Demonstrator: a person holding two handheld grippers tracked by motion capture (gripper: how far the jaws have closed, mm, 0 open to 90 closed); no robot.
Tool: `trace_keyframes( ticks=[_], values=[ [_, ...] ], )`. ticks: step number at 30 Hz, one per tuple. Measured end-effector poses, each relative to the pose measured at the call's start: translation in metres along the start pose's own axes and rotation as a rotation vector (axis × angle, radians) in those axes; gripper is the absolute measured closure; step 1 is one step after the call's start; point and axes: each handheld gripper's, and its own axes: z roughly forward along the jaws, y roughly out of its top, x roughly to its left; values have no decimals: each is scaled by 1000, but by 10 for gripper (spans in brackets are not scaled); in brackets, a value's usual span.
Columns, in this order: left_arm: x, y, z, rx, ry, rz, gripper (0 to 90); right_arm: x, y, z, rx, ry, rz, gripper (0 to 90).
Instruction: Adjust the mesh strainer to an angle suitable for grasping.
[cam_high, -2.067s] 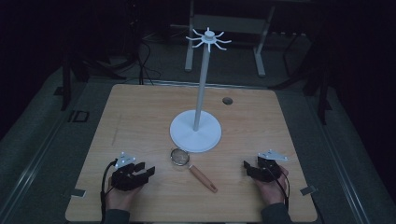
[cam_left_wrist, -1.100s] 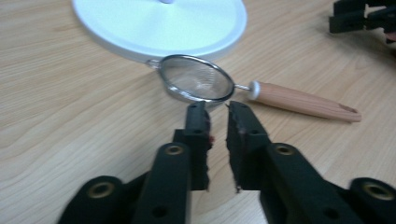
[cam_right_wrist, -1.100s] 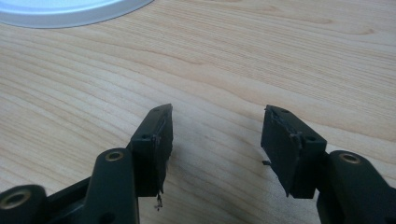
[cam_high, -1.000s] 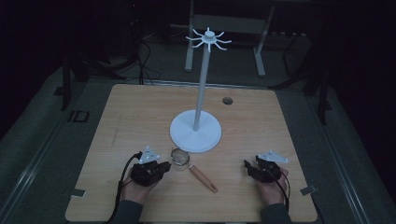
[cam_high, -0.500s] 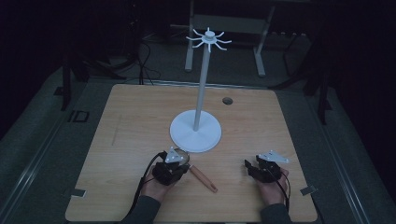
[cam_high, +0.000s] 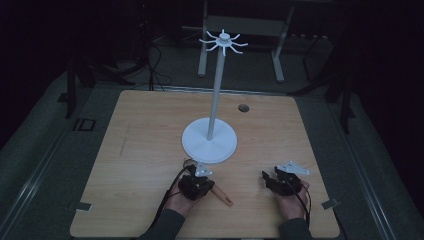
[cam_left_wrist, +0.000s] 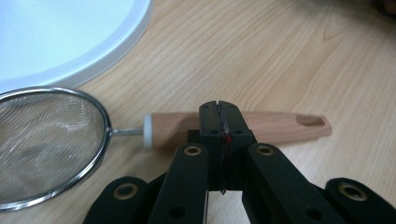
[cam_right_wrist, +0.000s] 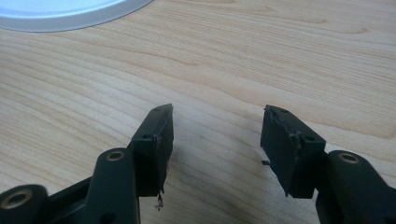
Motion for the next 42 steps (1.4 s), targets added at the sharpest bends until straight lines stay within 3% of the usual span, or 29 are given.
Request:
trace_keyframes(
  ticks=[7, 8, 16, 19, 25, 26, 31, 37, 42],
  values=[
    [4, 9, 9, -4, 23, -31, 895, 0, 0, 0, 0, 1, 3, 437],
    [7, 12, 11, -11, 35, -53, 894, 0, 0, 0, 1, 1, 2, 437],
    [24, 29, 15, -24, 91, -101, 891, -1, 0, 0, 1, 1, 4, 436],
    [28, 33, 14, -22, 104, -96, 881, -1, 0, 0, 1, 2, 6, 436],
    [36, 46, 9, -30, 107, -56, 813, -1, 0, 0, 1, 3, 8, 436],
    [38, 50, 8, -17, 91, -15, 813, -1, 0, 0, 1, 3, 8, 436],
    [37, 53, 12, 26, 48, 80, 631, -1, 0, 0, 3, 5, 13, 433],
    [32, 51, 25, 75, -20, 144, 518, -1, 0, 0, 3, 7, 11, 430],
    [27, 48, 34, 125, -12, 201, 488, -1, 0, 0, 5, 4, 14, 429]
  ],
)
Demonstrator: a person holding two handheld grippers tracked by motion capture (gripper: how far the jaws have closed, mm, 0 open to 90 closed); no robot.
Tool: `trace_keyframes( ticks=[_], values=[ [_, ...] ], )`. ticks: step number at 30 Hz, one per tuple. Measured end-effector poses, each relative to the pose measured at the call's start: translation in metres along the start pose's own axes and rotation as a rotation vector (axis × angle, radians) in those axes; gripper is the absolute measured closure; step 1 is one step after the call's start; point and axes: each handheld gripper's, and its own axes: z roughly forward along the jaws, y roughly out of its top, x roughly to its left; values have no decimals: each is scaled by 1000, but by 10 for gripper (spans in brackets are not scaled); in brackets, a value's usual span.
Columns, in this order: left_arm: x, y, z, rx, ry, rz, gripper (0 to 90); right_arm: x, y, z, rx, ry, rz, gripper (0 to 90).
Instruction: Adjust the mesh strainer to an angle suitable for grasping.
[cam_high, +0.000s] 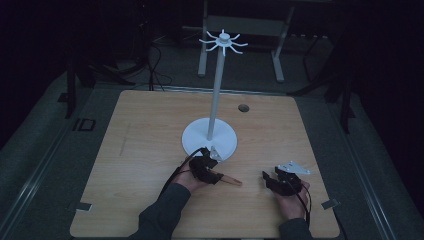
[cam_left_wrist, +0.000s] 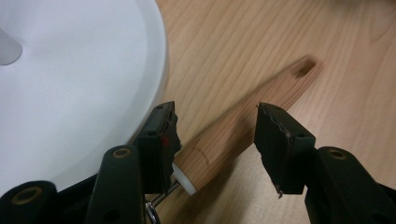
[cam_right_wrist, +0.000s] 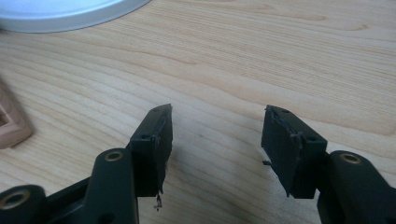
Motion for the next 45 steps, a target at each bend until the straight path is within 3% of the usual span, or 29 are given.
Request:
trace_keyframes(
  ticks=[3, 15, 24, 26, 31, 34, 45],
  values=[
    [0, -1, 1, 4, 14, 15, 525, 0, 0, 0, 0, -3, 5, 429],
    [7, -9, -7, 73, 58, -48, 685, -1, 0, 0, 1, -7, 7, 429],
    [11, -11, -14, 130, 28, -82, 687, -1, 0, 0, 1, -6, 5, 429],
    [12, -9, -14, 173, 14, -82, 681, -1, 0, 0, 3, -5, 5, 429],
    [13, -8, -14, 197, 5, -87, 669, -1, 0, 0, 3, -4, 6, 429],
    [16, -10, -12, 254, -14, -97, 637, -1, 0, 0, 3, -2, 6, 428],
    [18, -9, -10, 291, -27, -115, 667, -1, 0, 0, 5, -3, 3, 428]
  ],
)
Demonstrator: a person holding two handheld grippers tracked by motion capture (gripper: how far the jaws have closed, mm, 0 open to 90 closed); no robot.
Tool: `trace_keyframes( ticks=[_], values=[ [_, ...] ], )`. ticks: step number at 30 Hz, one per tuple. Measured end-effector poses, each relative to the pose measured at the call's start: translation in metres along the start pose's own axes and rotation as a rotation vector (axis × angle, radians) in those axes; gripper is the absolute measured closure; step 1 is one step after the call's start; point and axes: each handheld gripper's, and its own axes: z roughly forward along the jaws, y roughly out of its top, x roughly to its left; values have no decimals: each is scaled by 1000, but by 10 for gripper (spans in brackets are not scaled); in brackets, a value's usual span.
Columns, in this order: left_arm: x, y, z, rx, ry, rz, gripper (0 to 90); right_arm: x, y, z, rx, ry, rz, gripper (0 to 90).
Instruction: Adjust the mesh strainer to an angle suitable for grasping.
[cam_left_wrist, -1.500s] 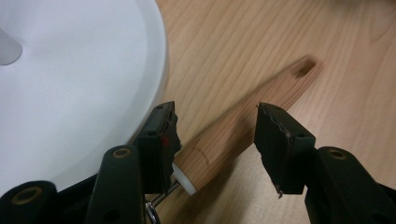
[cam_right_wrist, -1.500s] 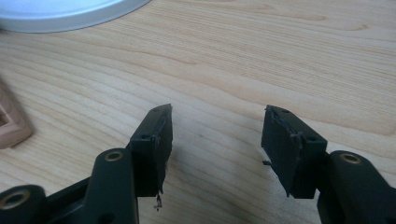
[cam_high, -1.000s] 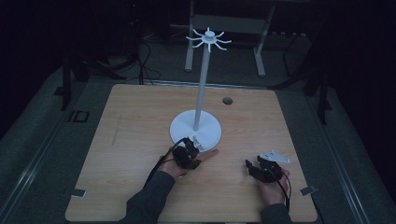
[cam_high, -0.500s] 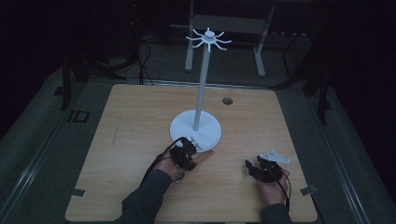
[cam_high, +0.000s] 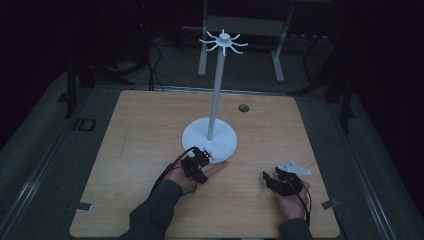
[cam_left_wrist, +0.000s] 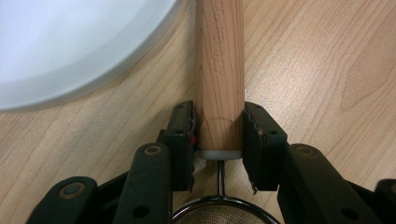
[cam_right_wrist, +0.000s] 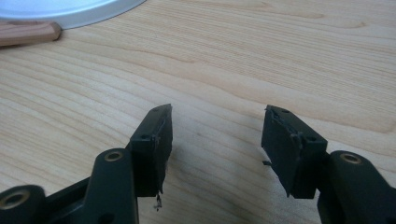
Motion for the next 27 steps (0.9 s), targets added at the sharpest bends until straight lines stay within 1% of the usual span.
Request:
trace_keyframes(
  ticks=[1, 2, 6, 10, 11, 12, 13, 14, 15, 19, 24, 25, 26, 27],
  values=[
    [0, 1, 0, 14, -1, -5, 674, 0, 0, 0, -1, 0, 1, 429],
    [0, 2, 0, 25, 2, 0, 679, 0, 0, 0, 0, 1, 1, 428],
    [-2, 3, 0, 33, 11, 2, 690, 0, 0, 0, -2, 1, 2, 428],
    [-2, 3, -1, 38, 18, 15, 692, 0, 0, 0, -2, 2, 1, 429],
    [-2, 3, -2, 34, 18, 13, 692, 0, 0, 0, -2, 1, 2, 429],
    [-2, 2, -4, 16, 17, 8, 693, 0, 0, 0, -2, 2, 2, 429],
    [-2, 2, -4, 16, 17, 8, 692, 0, 0, 0, -2, 1, 3, 430],
    [-2, 2, -7, -2, 16, 11, 692, 0, 0, 0, -2, 1, 2, 430],
    [-2, 2, -7, -2, 16, 11, 692, 0, 0, 0, -2, 1, 2, 430],
    [-1, 1, -14, -55, 9, -5, 693, 0, 0, 0, -1, 0, -3, 430],
    [3, 0, -20, -84, 19, -19, 693, 0, 0, 0, -1, -1, -1, 430],
    [3, 0, -20, -84, 19, -19, 693, 0, 0, 0, -1, -1, -1, 430],
    [4, 0, -23, -98, 22, -27, 693, 0, 0, 0, -1, -1, -1, 430],
    [4, 0, -23, -98, 22, -27, 693, 0, 0, 0, -1, -1, -1, 430]
  ],
)
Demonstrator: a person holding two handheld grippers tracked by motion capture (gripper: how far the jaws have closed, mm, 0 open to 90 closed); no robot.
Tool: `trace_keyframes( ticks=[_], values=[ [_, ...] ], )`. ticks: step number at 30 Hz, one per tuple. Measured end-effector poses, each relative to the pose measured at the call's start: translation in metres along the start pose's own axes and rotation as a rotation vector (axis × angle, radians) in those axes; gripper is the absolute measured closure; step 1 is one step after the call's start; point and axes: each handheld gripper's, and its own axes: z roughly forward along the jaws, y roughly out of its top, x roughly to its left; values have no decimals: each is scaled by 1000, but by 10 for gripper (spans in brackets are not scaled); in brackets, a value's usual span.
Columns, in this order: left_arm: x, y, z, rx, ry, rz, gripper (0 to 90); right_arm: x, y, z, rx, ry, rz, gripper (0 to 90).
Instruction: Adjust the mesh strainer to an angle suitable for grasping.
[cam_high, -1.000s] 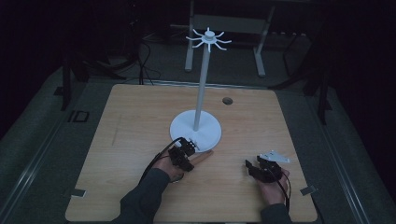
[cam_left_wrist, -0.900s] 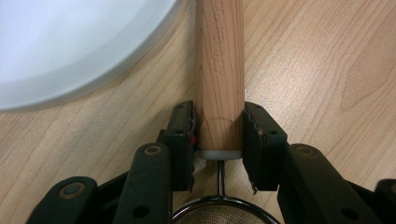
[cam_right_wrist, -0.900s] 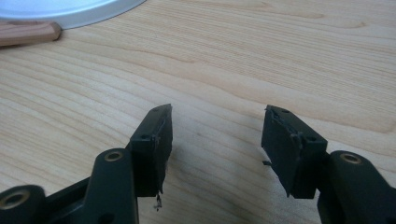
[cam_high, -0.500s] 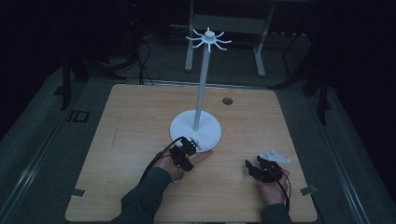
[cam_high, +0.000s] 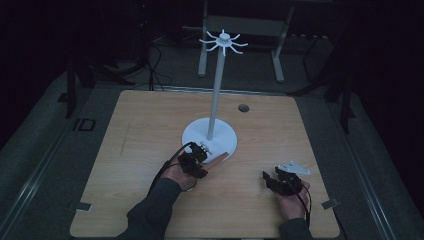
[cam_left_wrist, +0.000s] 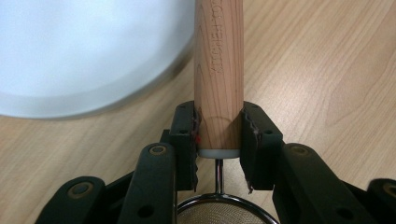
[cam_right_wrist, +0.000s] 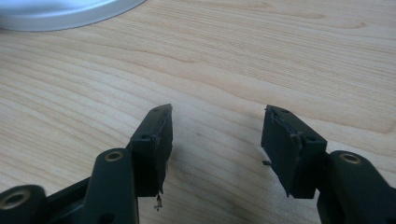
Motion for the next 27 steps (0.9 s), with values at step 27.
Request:
trace_keyframes(
  ticks=[27],
  values=[
    [8, -3, -26, -147, 68, -74, 693, 0, 0, 0, -4, -4, -4, 426]
  ],
)
